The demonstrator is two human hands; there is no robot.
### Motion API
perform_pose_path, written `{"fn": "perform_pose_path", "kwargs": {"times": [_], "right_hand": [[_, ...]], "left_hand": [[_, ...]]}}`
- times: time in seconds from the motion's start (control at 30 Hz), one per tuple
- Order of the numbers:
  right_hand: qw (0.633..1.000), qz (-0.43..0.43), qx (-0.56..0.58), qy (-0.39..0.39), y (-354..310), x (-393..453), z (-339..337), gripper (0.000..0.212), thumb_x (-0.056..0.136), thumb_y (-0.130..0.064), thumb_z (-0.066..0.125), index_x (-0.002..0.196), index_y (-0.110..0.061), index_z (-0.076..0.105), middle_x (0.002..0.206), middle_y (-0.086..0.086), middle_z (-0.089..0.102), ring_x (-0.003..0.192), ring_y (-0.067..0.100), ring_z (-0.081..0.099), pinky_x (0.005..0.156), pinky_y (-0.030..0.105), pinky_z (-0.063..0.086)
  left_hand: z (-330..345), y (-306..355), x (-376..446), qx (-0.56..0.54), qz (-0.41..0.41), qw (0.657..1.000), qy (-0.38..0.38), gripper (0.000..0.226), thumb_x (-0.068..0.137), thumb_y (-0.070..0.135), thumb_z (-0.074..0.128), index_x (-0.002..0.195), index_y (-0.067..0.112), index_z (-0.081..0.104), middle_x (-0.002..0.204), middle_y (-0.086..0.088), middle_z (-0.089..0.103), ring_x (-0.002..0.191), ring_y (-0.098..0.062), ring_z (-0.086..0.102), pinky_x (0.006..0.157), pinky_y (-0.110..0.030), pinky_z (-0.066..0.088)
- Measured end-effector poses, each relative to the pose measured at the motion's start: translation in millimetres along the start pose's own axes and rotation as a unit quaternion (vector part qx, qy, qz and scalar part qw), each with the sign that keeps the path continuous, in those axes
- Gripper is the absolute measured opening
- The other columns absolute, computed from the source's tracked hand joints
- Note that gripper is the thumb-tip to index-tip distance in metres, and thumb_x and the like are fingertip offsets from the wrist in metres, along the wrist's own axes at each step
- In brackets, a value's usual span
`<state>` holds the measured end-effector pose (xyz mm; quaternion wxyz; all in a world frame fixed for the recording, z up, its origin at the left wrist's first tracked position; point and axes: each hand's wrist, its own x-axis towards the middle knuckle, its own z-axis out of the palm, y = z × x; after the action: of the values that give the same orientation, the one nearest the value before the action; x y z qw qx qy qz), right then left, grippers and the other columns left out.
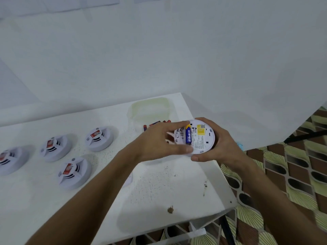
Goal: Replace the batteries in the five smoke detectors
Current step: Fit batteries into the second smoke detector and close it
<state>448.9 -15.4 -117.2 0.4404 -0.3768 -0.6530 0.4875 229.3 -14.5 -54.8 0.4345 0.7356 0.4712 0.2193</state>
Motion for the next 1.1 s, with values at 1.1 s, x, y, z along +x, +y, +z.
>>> {"fn": "perform_pose_path", "kwargs": {"times": [1.1], "right_hand": [[0.999, 0.042, -0.025, 0.017, 12.9, -19.8, -22.0, 0.086, 0.052, -0.008, 0.093, 0.126, -0.027, 0.056, 0.117, -0.009, 0.068, 0.11, 0.01, 0.063, 0.081, 0.022, 0.057]], "left_hand": [[4.2, -65.7, 47.0, 0.363, -0.2, 0.91, -0.014, 0.031, 0.091, 0.036, 0.064, 0.106, 0.009, 0.065, 0.109, -0.007, 0.064, 0.1, -0.023, 0.065, 0.079, -0.031, 0.049]]}}
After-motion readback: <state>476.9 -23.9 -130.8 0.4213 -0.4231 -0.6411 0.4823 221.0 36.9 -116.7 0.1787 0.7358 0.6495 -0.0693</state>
